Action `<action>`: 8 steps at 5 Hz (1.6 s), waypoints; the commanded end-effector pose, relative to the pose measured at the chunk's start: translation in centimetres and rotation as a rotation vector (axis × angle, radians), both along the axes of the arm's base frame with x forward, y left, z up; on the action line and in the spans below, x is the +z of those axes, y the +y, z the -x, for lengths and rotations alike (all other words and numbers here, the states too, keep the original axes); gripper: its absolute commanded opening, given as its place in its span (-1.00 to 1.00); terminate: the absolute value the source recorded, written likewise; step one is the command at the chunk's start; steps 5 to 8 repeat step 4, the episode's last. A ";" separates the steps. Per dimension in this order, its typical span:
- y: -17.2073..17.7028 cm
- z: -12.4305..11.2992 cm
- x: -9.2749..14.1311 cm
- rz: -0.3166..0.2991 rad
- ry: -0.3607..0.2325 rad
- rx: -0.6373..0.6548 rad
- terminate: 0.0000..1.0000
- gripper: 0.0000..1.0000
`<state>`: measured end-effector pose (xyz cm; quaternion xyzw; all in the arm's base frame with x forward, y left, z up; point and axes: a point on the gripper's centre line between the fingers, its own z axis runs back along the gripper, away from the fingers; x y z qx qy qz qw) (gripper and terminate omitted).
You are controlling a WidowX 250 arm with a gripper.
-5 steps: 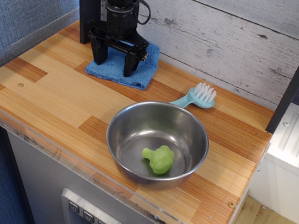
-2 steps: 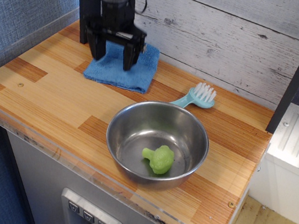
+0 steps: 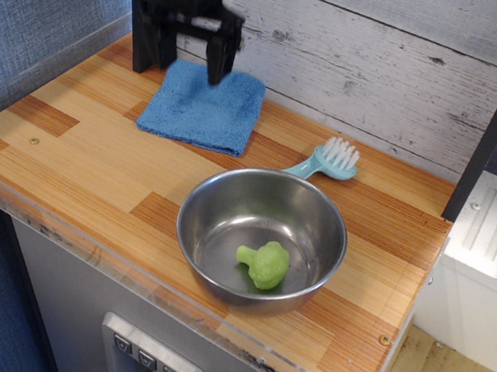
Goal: Move the blue cloth straight back to the wall
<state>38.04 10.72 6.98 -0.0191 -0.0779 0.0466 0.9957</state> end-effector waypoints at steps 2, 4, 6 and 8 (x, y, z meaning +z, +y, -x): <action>-0.2 1.9 6.8 -0.005 -0.119 -0.040 -1.00 1.00; -0.2 1.9 6.8 -0.005 -0.119 -0.040 1.00 1.00; -0.2 1.9 6.8 -0.005 -0.119 -0.040 1.00 1.00; -0.2 1.9 6.8 -0.005 -0.119 -0.040 1.00 1.00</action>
